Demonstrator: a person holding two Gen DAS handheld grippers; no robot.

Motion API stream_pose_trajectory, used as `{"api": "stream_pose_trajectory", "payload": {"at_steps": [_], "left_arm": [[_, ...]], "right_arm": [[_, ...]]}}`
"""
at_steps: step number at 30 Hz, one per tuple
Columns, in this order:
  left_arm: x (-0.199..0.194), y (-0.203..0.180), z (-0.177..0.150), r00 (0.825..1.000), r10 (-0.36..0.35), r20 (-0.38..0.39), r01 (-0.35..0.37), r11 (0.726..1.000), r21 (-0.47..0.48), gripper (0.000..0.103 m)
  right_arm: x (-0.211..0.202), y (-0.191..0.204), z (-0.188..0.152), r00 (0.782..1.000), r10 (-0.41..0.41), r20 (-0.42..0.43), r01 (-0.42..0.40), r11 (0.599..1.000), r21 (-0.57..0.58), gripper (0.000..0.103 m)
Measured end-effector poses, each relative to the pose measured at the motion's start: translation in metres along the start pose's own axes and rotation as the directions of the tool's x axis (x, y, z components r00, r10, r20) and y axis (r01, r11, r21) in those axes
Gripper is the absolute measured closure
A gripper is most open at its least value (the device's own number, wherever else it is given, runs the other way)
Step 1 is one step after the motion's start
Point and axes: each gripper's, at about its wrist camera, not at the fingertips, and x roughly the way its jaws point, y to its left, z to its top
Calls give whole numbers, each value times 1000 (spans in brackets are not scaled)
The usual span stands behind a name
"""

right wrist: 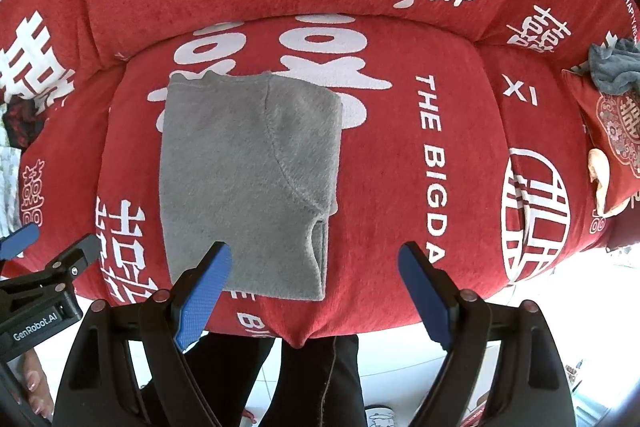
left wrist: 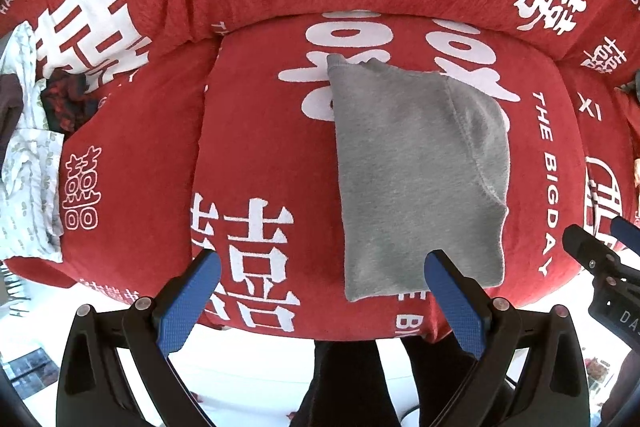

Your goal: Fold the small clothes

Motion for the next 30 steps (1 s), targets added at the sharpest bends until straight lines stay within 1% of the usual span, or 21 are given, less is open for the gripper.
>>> {"api": "stream_pose_trajectory", "payload": {"at_steps": [11,17,26,30], "left_arm": [[-1,-1,0,1000,21,1,-21,1000,-9,1],[-1,-3,0,999,33,-4,-33,999,8,1],[-2,-3,0,1000,29,-2,-29,1000,7,1],[-3,-3,0,999,51,8,-51,999,7,1]], "right_arm": [[1,1,0,1000,3,-5,-3,1000,2,15],[2,1,0,1000,2,-6,-2,1000,4,15],[2,2,0,1000,1,-5,-1,1000,2,15],[2,2,0,1000,2,-5,-2,1000,3,15]]}}
